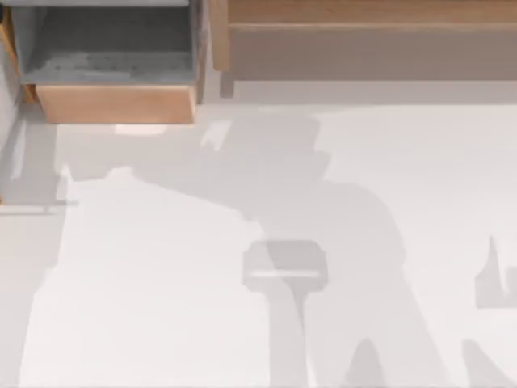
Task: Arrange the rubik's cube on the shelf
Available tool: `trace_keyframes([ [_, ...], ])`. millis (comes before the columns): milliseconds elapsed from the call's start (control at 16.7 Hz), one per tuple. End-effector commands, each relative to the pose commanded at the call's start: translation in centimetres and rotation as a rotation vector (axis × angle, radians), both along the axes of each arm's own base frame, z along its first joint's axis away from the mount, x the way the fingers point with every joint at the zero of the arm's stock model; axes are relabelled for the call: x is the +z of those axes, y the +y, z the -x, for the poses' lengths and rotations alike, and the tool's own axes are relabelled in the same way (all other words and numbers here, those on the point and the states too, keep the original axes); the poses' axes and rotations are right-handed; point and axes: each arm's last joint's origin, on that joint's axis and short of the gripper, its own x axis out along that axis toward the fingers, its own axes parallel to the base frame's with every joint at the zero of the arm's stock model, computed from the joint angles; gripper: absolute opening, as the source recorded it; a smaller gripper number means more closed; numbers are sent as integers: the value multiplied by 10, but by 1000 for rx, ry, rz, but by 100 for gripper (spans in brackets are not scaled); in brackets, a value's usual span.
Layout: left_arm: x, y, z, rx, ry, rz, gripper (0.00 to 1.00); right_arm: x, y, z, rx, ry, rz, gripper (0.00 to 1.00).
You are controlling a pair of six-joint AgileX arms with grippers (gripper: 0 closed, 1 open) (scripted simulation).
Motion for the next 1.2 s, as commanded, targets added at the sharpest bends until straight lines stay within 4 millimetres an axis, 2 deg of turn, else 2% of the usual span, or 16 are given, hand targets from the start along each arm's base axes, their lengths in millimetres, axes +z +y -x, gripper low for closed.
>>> trace_keyframes([
  [120, -7, -46, 6, -81, -40, -58, 0, 0, 0, 0, 0, 0, 0, 100],
  [360, -47, -151, 26, -275, -131, -119, 0, 0, 0, 0, 0, 0, 0, 100],
  [540, -75, -228, 53, -416, -257, -119, 0, 0, 0, 0, 0, 0, 0, 100],
  [720, -88, -296, 88, -531, -437, -77, 0, 0, 0, 0, 0, 0, 0, 100],
  [960, -90, -367, 132, -614, -698, 29, 0, 0, 0, 0, 0, 0, 0, 100],
  [1200, -90, -410, 158, -608, -913, 143, 0, 0, 0, 0, 0, 0, 0, 100],
])
